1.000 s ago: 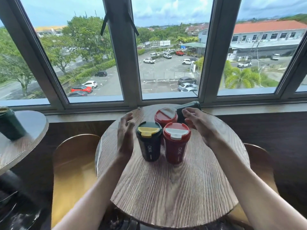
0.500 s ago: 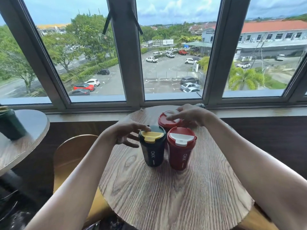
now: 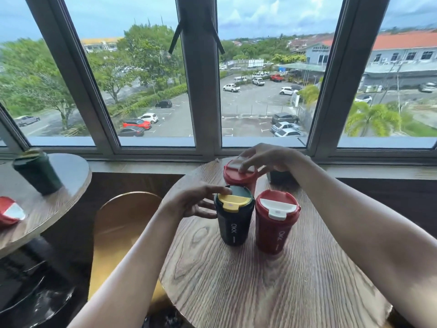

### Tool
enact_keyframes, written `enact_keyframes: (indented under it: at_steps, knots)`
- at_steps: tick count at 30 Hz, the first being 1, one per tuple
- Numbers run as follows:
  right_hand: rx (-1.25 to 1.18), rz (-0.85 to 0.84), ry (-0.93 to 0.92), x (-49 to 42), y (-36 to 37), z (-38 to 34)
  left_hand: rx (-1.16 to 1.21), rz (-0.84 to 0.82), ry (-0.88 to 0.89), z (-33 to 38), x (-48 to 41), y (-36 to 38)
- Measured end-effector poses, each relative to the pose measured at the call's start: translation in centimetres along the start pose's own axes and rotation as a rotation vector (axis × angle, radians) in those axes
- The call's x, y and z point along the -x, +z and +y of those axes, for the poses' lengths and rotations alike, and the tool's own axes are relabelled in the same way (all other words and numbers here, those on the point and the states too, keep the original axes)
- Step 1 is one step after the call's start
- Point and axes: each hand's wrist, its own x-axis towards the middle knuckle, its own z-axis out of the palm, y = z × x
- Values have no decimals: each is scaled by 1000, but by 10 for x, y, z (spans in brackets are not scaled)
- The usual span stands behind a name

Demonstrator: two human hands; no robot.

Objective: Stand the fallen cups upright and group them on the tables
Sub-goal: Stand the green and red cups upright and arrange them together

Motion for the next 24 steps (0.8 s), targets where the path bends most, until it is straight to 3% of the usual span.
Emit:
enact_keyframes:
  at_steps: [8,10,17,21,24]
  knots:
    - [-1,-79,-2,-5,7,14,-53,11,35,-5,-7,-3]
    - [-1,-30,-22,-2,5,20,-97,48,80,-2,-12,-5]
    - [-155,683,-109,7,-33,77,-165,162,397,40,-40,2]
    - [-191,919,-2,12,-61,120,-279,-5,383,56,-57,2]
    - [-312,894,224,3,-72,152,-318,-99,305,52,-69,1]
